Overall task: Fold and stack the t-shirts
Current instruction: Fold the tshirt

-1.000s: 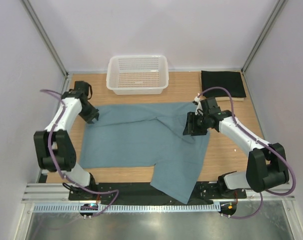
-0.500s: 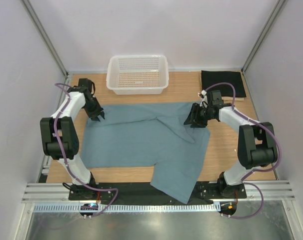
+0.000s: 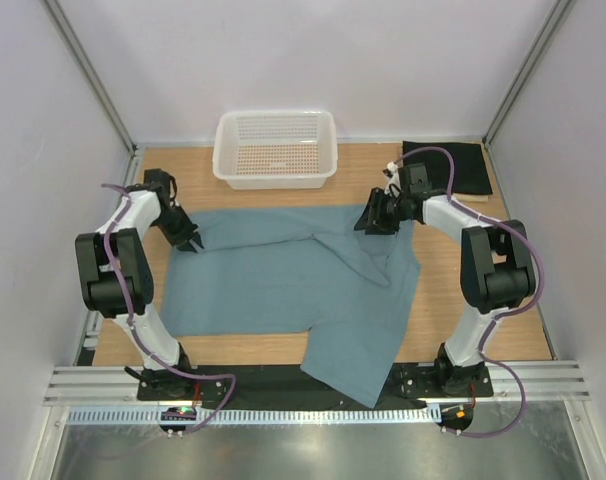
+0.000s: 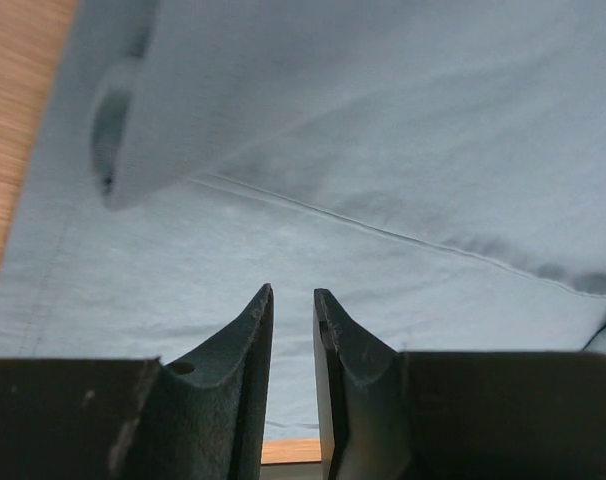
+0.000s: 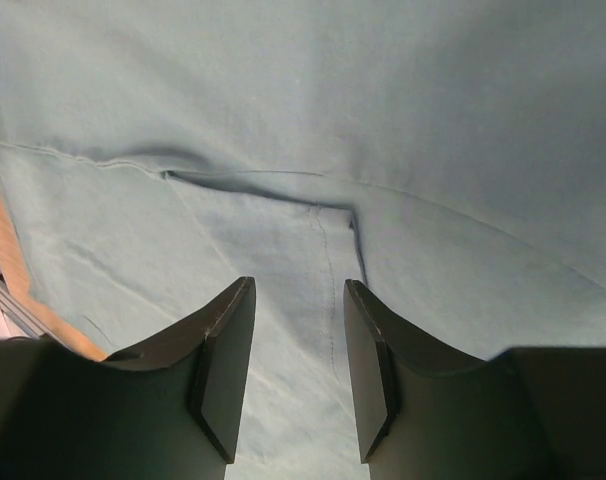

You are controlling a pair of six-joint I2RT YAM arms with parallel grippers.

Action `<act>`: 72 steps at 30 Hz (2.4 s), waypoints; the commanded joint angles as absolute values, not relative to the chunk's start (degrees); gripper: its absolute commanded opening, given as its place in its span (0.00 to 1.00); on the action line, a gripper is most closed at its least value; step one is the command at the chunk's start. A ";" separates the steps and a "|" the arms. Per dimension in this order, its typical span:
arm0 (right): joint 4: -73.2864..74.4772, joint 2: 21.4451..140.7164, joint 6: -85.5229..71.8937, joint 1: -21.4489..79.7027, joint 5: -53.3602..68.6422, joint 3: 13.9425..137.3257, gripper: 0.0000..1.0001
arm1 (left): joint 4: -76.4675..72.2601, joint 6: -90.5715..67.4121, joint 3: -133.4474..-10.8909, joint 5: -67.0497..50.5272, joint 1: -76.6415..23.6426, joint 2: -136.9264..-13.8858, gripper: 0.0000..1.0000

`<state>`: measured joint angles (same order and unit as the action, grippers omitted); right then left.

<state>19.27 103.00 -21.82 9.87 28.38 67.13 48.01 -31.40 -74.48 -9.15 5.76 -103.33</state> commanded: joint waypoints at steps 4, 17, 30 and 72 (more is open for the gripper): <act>17.92 105.28 -20.57 12.12 28.30 69.60 0.47 | 45.79 -33.49 -71.55 -15.29 10.19 -101.43 0.24; 36.29 91.78 -18.99 12.57 18.46 67.34 0.49 | 44.57 -35.95 -69.00 -16.34 13.88 -99.14 0.32; 34.10 82.79 -19.16 11.60 16.26 50.01 0.49 | 43.51 -38.05 -68.03 -20.65 14.59 -99.93 0.32; 30.85 87.45 -16.44 11.60 17.23 48.43 0.33 | 41.74 -41.05 -70.04 -17.50 19.77 -101.86 0.35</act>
